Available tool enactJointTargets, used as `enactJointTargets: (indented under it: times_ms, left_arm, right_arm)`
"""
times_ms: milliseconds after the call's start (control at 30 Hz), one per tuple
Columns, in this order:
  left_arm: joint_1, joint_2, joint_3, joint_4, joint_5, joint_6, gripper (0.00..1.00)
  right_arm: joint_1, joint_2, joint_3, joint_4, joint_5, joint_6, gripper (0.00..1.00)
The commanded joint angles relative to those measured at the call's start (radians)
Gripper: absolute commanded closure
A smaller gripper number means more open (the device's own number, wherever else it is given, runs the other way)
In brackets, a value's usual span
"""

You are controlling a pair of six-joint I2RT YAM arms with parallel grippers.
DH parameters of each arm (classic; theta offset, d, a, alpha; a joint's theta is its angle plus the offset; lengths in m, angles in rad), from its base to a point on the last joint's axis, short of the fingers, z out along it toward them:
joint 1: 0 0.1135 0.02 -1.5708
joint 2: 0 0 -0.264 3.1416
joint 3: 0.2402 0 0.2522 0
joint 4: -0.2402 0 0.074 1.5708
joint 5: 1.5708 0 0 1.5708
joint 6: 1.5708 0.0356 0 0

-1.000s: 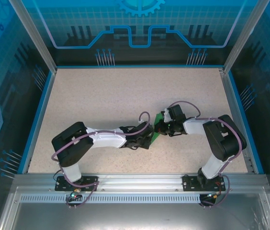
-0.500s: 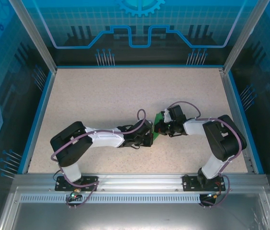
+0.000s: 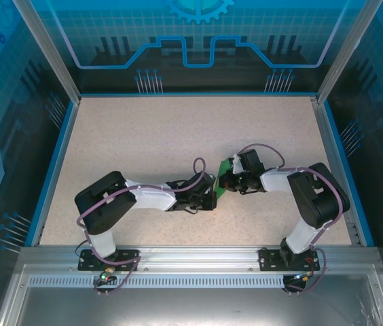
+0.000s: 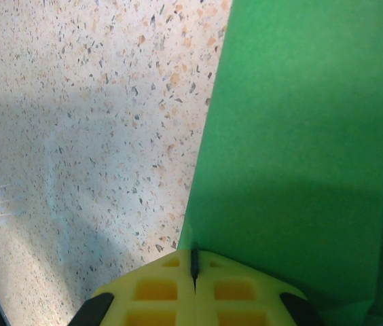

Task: Fold a paper plane with a square sheet of paper (pick it up from the middle)
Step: Fold the wing for the fifth time at the center of the table.

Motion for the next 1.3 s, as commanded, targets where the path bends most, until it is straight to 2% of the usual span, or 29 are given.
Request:
enactJointTargets:
  times_ms: [0,100,300,600,967,1267]
  left_arm:
    - [0.004,0.048,-0.054,0.051,0.074,-0.024,1.00]
    - [0.007,-0.008,-0.052,0.042,0.076,-0.007,1.00]
    - [0.030,-0.131,-0.009,-0.021,0.005,0.032,1.00]
    - [0.053,-0.007,0.013,0.029,-0.003,0.000,1.00]
    - [0.050,0.044,-0.011,0.007,-0.001,0.028,1.00]
    - [0.039,0.085,-0.018,-0.088,-0.063,0.100,1.00]
  right_arm:
    - [-0.012,0.061,-0.052,-0.104,0.084,-0.020,1.00]
    - [-0.014,0.066,-0.057,-0.103,0.088,-0.025,1.00]
    - [-0.013,0.080,-0.063,-0.097,0.091,-0.029,1.00]
    - [-0.017,0.067,-0.060,-0.098,0.074,-0.029,1.00]
    - [-0.020,0.024,-0.047,-0.120,0.061,-0.023,1.00]
    - [-0.022,-0.133,-0.022,-0.172,0.014,0.022,0.88]
